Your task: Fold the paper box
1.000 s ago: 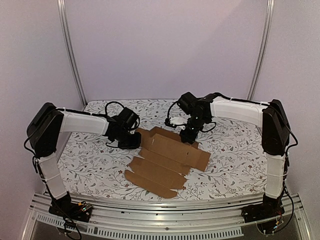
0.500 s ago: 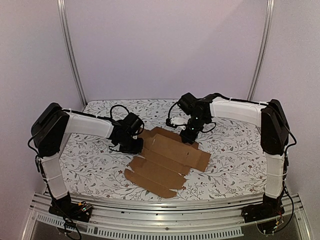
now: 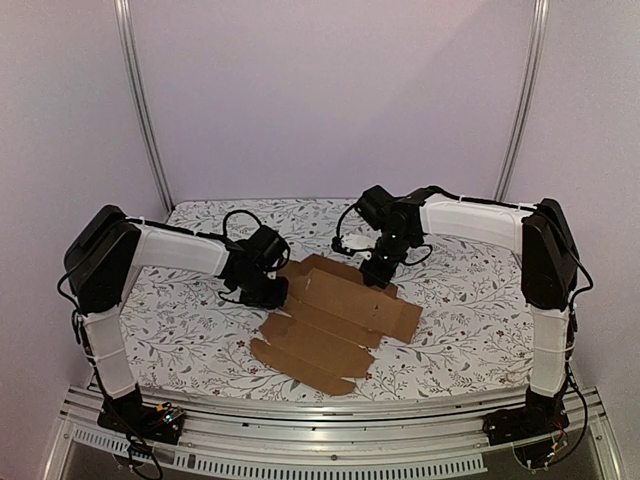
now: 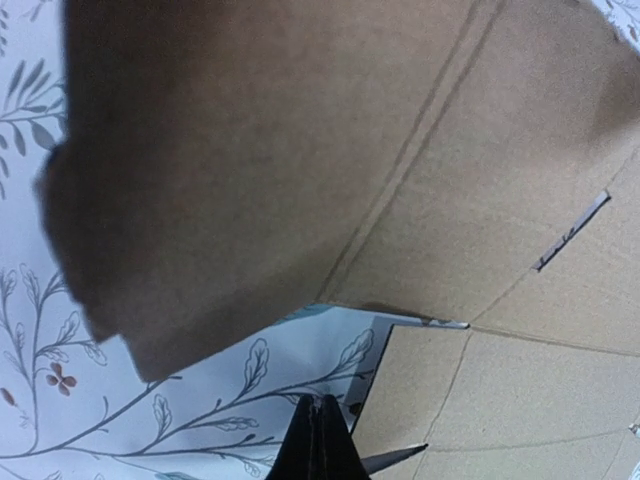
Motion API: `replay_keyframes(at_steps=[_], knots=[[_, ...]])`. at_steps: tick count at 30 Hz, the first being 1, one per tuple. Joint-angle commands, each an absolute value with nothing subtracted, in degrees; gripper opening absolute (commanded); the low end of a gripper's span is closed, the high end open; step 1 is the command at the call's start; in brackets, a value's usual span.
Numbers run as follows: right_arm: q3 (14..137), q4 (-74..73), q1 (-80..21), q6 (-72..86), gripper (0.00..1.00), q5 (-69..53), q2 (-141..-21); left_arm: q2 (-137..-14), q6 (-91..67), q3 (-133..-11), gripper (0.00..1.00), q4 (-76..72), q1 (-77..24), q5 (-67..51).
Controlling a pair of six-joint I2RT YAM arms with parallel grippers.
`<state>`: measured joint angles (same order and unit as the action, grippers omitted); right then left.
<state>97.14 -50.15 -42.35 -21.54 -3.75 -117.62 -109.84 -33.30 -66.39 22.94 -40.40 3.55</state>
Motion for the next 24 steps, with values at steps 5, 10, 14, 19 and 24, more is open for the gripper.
replay_keyframes(at_steps=[5,10,14,19,24], knots=[[97.2,-49.3,-42.1,-20.2,0.00,-4.3,-117.6,-108.6,-31.7,-66.8,0.00,19.9,-41.9,-3.2],[96.6,-48.8,-42.1,-19.7,0.00,-3.8,-117.2,-108.4,-32.3,-67.1,0.00,18.4,-42.5,-7.1],[96.3,-48.6,-42.2,-19.5,0.00,-3.6,-117.0,-107.9,-32.4,-67.7,0.00,17.7,-43.4,-7.7],[95.9,-48.2,-42.2,-19.2,0.00,-3.5,-116.5,-107.8,-32.6,-68.4,0.00,17.3,-44.6,-8.4],[95.5,-47.9,-42.1,-19.1,0.00,-3.3,-116.2,-107.7,-33.0,-68.5,0.00,16.3,-45.9,-9.3]])
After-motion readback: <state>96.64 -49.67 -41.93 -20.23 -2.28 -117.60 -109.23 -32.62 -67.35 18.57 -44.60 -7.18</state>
